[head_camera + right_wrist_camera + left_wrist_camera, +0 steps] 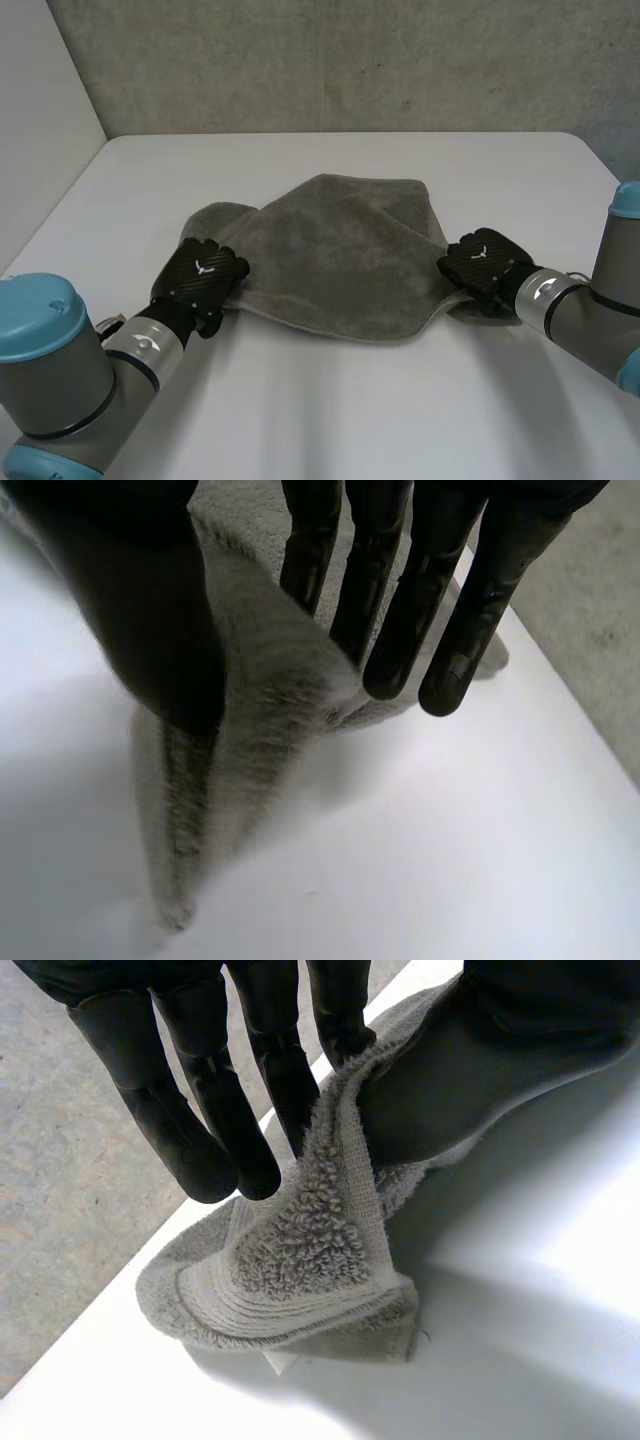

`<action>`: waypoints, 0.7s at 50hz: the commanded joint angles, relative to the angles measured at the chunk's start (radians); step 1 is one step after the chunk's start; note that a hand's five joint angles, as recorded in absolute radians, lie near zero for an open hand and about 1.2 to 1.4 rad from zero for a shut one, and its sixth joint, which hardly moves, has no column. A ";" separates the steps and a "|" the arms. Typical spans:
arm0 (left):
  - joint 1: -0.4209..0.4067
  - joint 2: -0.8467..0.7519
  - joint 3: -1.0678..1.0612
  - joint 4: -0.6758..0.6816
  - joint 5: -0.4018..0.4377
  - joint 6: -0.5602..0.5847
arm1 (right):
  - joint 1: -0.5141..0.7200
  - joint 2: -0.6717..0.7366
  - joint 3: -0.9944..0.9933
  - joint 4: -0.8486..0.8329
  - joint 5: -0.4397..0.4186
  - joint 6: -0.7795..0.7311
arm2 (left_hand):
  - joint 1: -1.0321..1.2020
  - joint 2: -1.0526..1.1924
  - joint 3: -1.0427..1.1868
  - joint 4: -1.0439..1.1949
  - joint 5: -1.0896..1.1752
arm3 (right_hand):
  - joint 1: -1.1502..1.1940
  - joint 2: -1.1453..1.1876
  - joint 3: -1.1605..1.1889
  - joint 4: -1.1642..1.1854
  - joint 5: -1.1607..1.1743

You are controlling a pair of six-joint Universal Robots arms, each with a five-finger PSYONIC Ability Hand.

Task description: Fold the towel.

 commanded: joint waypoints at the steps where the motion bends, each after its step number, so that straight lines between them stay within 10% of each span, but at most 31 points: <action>1: -0.002 -0.002 0.016 0.005 -0.005 -0.008 | 0.000 0.002 -0.001 -0.005 0.018 0.217 | -0.066 -0.090 -0.152 -0.125 -0.309 | -0.118 -0.148 -0.133 -0.134 -0.114; 8: -0.004 -0.012 0.015 0.014 -0.008 -0.009 | -0.006 0.003 0.018 -0.011 0.019 0.241 | -0.066 -0.090 -0.152 -0.125 -0.309 | -0.059 -0.089 -0.074 -0.075 -0.055; 12: -0.001 -0.016 0.012 0.045 -0.009 -0.009 | -0.024 0.003 0.028 -0.037 0.019 0.272 | -0.066 -0.090 -0.152 -0.125 -0.309 | 0.617 0.588 0.603 0.601 0.622; 35: 0.015 -0.114 0.026 0.157 -0.077 0.005 | -0.081 -0.092 0.105 -0.178 0.035 0.404 | -0.470 -0.495 -0.557 -0.529 -0.714 | 0.621 0.591 0.606 0.605 0.625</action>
